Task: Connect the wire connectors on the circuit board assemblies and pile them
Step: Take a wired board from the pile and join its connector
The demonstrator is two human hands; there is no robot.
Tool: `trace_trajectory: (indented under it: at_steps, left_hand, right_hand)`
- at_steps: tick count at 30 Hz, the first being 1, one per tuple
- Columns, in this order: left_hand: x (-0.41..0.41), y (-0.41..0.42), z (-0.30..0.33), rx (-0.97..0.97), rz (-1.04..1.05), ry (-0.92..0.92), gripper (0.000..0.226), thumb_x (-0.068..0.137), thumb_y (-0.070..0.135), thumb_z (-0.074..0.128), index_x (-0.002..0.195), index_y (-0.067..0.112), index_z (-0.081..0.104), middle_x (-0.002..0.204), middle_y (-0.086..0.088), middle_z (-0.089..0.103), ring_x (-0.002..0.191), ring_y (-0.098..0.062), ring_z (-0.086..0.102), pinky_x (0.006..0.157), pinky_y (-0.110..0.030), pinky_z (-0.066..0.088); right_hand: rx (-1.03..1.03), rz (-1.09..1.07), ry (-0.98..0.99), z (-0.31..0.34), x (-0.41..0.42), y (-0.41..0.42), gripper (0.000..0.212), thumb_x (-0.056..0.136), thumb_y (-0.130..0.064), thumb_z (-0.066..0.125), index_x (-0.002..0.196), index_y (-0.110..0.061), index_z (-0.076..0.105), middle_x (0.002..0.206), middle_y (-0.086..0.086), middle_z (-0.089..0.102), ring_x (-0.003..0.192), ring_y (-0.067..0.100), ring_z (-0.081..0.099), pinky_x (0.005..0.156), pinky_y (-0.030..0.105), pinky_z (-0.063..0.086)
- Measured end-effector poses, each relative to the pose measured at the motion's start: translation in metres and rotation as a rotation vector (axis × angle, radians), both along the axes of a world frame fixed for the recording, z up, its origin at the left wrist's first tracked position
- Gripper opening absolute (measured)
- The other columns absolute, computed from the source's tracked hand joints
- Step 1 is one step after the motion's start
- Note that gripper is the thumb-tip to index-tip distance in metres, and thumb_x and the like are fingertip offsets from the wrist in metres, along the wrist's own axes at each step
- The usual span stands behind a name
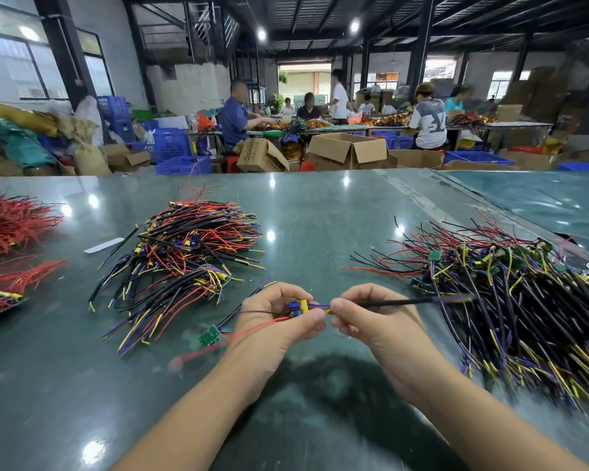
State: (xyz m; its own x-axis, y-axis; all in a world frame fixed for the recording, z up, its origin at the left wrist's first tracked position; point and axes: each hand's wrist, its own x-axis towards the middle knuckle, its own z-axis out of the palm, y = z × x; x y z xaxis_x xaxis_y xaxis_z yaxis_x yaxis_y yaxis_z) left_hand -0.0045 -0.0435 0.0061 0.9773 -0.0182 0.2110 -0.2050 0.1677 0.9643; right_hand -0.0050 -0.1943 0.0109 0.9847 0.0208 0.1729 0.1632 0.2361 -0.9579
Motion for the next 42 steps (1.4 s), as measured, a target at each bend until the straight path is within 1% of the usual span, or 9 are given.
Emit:
trace_trajectory:
  at_steps: [5, 11, 21, 26, 29, 32, 35, 38, 42]
  left_hand:
    - [0.003, 0.005, 0.002, -0.129, 0.021, 0.043, 0.018, 0.072, -0.008, 0.071, 0.075, 0.007, 0.063, 0.066, -0.006, 0.066, 0.060, -0.017, 0.068, 0.055, -0.019, 0.052]
    - [0.004, 0.006, 0.005, -0.312, -0.011, 0.107, 0.014, 0.063, -0.001, 0.071, 0.064, 0.013, 0.067, 0.063, -0.005, 0.066, 0.058, -0.015, 0.067, 0.056, -0.019, 0.054]
    - [0.001, 0.010, 0.004, -0.244, -0.127, 0.092, 0.021, 0.056, 0.008, 0.074, 0.074, 0.013, 0.064, 0.090, -0.010, 0.073, 0.069, -0.013, 0.067, 0.065, -0.019, 0.054]
    - [-0.001, 0.009, 0.002, -0.215, -0.217, 0.137, 0.015, 0.058, 0.011, 0.076, 0.069, 0.013, 0.067, 0.084, -0.012, 0.071, 0.068, -0.015, 0.068, 0.065, -0.020, 0.055]
    - [0.000, 0.010, 0.003, -0.225, -0.233, 0.172, 0.018, 0.059, 0.011, 0.076, 0.073, 0.009, 0.064, 0.083, -0.015, 0.071, 0.066, -0.015, 0.068, 0.062, -0.019, 0.054]
    - [0.000, 0.011, 0.004, -0.231, -0.268, 0.203, 0.014, 0.058, 0.017, 0.078, 0.069, 0.016, 0.069, 0.088, -0.013, 0.072, 0.067, -0.016, 0.069, 0.061, -0.020, 0.055]
    - [-0.001, 0.011, 0.004, -0.155, -0.282, 0.209, 0.014, 0.058, 0.026, 0.080, 0.066, 0.022, 0.070, 0.089, -0.010, 0.072, 0.071, -0.016, 0.069, 0.065, -0.021, 0.055]
    - [-0.001, 0.010, 0.004, -0.134, -0.278, 0.182, 0.019, 0.058, 0.022, 0.087, 0.066, 0.022, 0.069, 0.086, -0.010, 0.068, 0.073, -0.014, 0.068, 0.067, -0.020, 0.053]
    - [-0.001, 0.007, 0.003, -0.143, -0.285, 0.175, 0.019, 0.064, 0.011, 0.084, 0.064, 0.022, 0.068, 0.083, -0.013, 0.067, 0.070, -0.015, 0.068, 0.065, -0.021, 0.054]
  right_hand:
    - [0.335, -0.007, 0.111, 0.005, 0.003, -0.003, 0.011, 0.092, -0.005, 0.053, 0.082, -0.005, 0.058, 0.078, 0.014, 0.072, 0.066, 0.017, 0.070, 0.060, 0.019, 0.055]
    - [0.438, 0.001, 0.147, 0.007, 0.007, -0.008, 0.021, 0.099, -0.011, 0.041, 0.095, -0.001, 0.059, 0.077, 0.014, 0.072, 0.066, 0.020, 0.071, 0.061, 0.022, 0.057]
    - [0.389, -0.005, 0.118, 0.004, 0.008, -0.008, 0.008, 0.093, -0.008, 0.052, 0.095, -0.004, 0.059, 0.074, 0.011, 0.071, 0.060, 0.014, 0.067, 0.060, 0.020, 0.056]
    - [-0.027, 0.099, -0.009, -0.004, 0.001, -0.002, 0.020, 0.078, 0.007, 0.067, 0.087, -0.011, 0.067, 0.079, 0.002, 0.072, 0.069, 0.008, 0.064, 0.064, 0.016, 0.049]
    - [-0.115, 0.073, -0.073, -0.002, -0.001, -0.001, 0.014, 0.072, 0.000, 0.075, 0.075, -0.012, 0.068, 0.071, 0.002, 0.070, 0.065, 0.007, 0.061, 0.061, 0.015, 0.047]
    - [-0.114, 0.035, -0.093, -0.001, -0.001, -0.002, 0.011, 0.068, -0.011, 0.078, 0.069, -0.014, 0.068, 0.069, 0.003, 0.067, 0.065, 0.009, 0.058, 0.061, 0.017, 0.046]
    - [-0.082, 0.030, -0.108, -0.004, 0.000, -0.001, 0.015, 0.077, 0.000, 0.071, 0.072, -0.013, 0.065, 0.068, 0.002, 0.069, 0.068, 0.011, 0.063, 0.065, 0.020, 0.047]
    - [-0.003, 0.028, -0.078, -0.005, 0.002, -0.001, 0.019, 0.078, 0.003, 0.068, 0.072, -0.015, 0.063, 0.069, 0.002, 0.067, 0.071, 0.016, 0.063, 0.072, 0.029, 0.046]
    - [0.163, 0.087, -0.039, -0.006, 0.002, 0.000, 0.016, 0.065, -0.010, 0.073, 0.070, -0.017, 0.060, 0.070, 0.001, 0.065, 0.068, 0.015, 0.062, 0.073, 0.026, 0.051]
